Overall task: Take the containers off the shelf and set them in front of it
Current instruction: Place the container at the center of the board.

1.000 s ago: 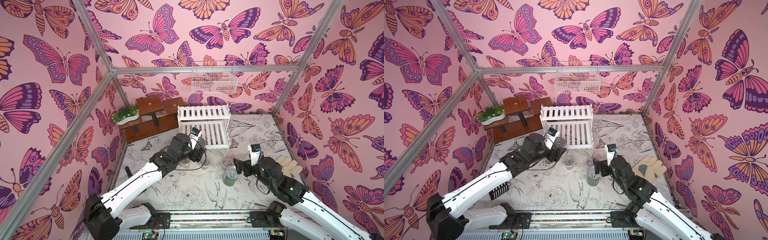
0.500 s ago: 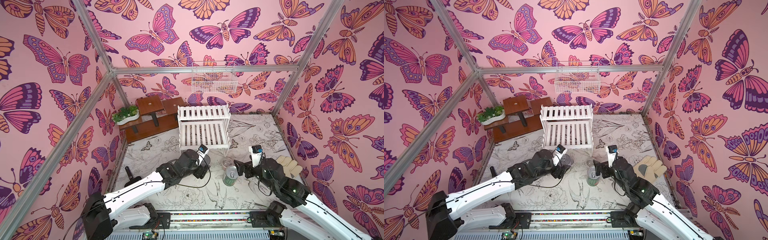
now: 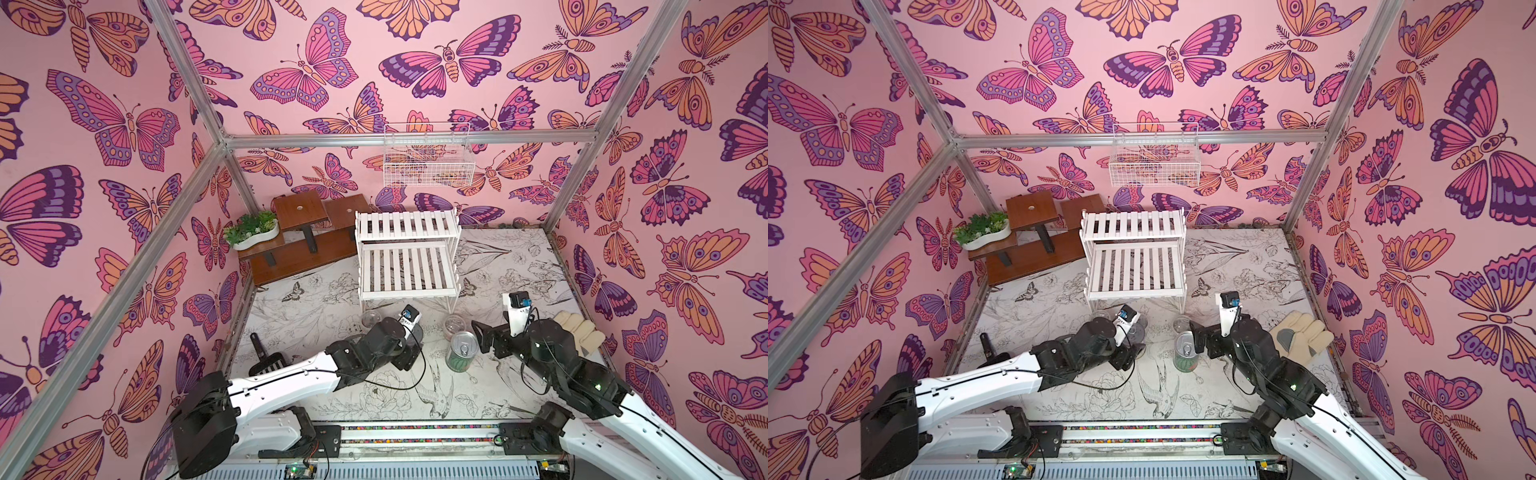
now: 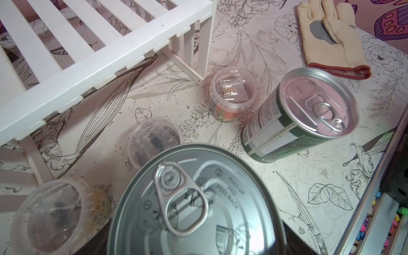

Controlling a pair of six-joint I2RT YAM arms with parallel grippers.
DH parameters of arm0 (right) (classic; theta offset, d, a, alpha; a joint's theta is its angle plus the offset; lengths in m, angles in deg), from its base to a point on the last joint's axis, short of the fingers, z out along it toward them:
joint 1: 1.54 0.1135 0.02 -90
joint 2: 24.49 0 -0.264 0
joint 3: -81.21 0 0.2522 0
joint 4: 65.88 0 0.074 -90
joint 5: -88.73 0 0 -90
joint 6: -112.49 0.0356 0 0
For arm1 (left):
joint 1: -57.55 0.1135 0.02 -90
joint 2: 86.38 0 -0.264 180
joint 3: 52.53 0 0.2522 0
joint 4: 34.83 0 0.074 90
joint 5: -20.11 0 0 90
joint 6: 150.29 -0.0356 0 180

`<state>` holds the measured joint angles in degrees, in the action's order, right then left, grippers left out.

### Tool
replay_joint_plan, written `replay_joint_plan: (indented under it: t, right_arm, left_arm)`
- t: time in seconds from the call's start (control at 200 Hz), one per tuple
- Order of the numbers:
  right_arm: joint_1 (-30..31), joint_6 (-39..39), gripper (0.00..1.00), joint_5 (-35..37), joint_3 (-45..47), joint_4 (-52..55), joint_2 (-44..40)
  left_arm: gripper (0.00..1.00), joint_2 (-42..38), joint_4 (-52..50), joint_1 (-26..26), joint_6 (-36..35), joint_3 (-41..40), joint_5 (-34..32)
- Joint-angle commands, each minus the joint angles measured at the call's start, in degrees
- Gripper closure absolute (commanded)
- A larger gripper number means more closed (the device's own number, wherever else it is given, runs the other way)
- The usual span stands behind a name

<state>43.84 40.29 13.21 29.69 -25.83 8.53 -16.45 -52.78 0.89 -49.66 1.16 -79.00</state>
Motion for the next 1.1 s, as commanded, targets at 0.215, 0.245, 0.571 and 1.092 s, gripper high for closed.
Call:
replay_joint_plan:
  t: [0.215, 0.245, 0.571, 1.092]
  right_arm:
    - [-0.31, 0.52, 0.01, 0.38, -1.44, 2.45, -1.58]
    - [-0.36, 0.52, 0.01, 0.35, -1.44, 2.46, -1.63]
    - [-0.33, 0.30, 0.01, 0.29, -0.99, 1.63, -1.18]
    - [-0.34, -0.01, 0.01, 0.11, -0.81, 0.17, 0.12]
  left_arm:
    - [0.30, 5.94, 8.11, -0.89, 1.49, -1.93, -2.74]
    - [0.30, 6.27, 8.56, -0.98, 1.72, -2.19, -2.89]
    - [0.29, 9.29, 12.25, -1.61, 2.56, -4.22, -4.72]
    - [0.24, 12.94, 14.71, -1.59, 2.66, -4.24, -5.40]
